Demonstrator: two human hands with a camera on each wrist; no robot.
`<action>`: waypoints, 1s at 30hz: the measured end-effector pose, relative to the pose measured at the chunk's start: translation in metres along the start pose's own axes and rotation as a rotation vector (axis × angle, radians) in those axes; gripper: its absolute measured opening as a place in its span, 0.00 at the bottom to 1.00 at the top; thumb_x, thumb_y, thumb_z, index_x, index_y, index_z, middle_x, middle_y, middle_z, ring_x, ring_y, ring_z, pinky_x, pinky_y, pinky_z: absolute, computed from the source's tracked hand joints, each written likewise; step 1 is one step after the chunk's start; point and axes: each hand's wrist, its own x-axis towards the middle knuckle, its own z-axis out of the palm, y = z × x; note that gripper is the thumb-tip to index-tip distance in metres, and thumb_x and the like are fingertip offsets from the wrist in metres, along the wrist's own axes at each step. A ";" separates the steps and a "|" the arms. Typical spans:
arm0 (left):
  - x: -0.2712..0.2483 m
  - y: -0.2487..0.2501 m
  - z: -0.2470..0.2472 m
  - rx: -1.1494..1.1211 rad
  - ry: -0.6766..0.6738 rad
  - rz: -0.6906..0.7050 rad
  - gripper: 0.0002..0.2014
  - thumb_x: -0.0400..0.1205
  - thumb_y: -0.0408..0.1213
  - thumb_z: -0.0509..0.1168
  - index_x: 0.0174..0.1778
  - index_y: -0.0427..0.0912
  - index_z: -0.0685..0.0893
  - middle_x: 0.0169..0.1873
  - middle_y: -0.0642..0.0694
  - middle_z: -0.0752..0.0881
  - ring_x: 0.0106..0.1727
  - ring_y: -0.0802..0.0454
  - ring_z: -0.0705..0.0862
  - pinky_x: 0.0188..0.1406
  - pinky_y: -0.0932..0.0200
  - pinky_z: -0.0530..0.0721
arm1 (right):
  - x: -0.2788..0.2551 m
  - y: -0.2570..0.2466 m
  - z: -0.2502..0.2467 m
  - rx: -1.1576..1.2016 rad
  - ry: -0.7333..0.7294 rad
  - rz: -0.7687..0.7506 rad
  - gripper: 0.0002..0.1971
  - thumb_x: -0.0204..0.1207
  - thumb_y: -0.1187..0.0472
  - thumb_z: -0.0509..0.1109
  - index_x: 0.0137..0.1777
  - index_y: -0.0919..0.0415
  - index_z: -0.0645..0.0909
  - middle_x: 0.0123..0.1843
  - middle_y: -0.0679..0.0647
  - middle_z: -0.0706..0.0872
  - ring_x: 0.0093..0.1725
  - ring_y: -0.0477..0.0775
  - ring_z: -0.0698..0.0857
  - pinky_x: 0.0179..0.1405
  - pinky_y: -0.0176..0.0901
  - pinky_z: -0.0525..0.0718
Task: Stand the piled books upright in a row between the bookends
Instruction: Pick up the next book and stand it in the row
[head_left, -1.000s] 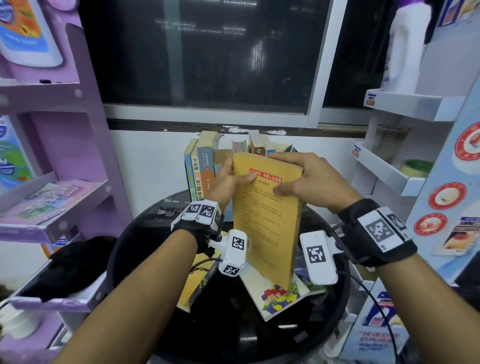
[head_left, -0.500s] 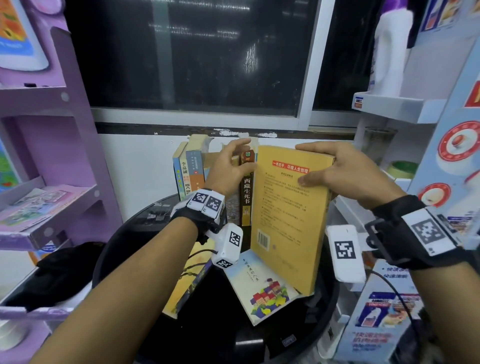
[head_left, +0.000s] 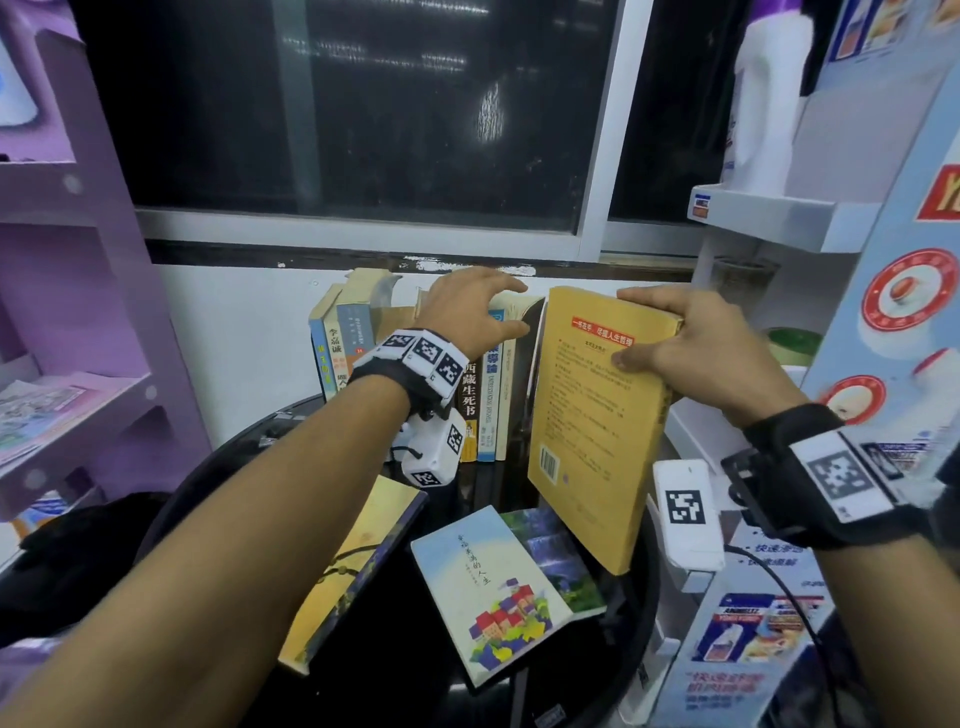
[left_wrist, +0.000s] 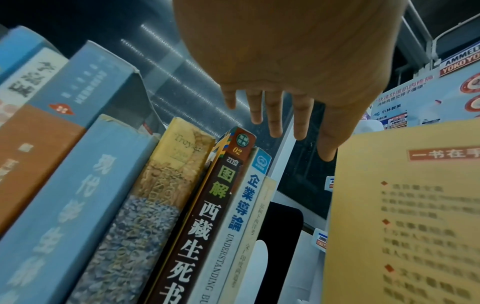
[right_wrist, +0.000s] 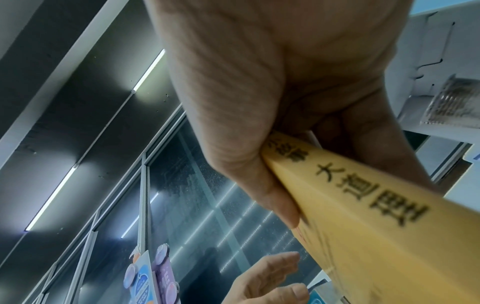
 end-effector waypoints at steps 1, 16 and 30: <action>0.005 -0.002 0.003 0.041 -0.014 0.011 0.26 0.76 0.57 0.68 0.70 0.58 0.77 0.72 0.51 0.77 0.75 0.49 0.70 0.76 0.43 0.65 | 0.004 0.002 0.002 0.001 0.008 0.001 0.32 0.71 0.64 0.78 0.74 0.45 0.75 0.59 0.47 0.85 0.49 0.49 0.86 0.29 0.37 0.85; 0.038 -0.020 0.021 0.302 -0.329 0.109 0.28 0.74 0.64 0.66 0.71 0.62 0.77 0.77 0.55 0.73 0.82 0.48 0.62 0.79 0.32 0.56 | 0.050 0.012 0.029 -0.033 0.070 -0.032 0.32 0.71 0.62 0.78 0.76 0.48 0.75 0.62 0.51 0.86 0.56 0.53 0.85 0.55 0.56 0.88; 0.036 -0.039 0.017 0.038 -0.249 0.101 0.19 0.67 0.57 0.78 0.52 0.57 0.86 0.51 0.54 0.85 0.57 0.53 0.79 0.57 0.53 0.77 | 0.082 0.015 0.067 -0.044 0.134 -0.033 0.32 0.72 0.60 0.78 0.76 0.48 0.74 0.63 0.51 0.85 0.55 0.51 0.82 0.51 0.43 0.83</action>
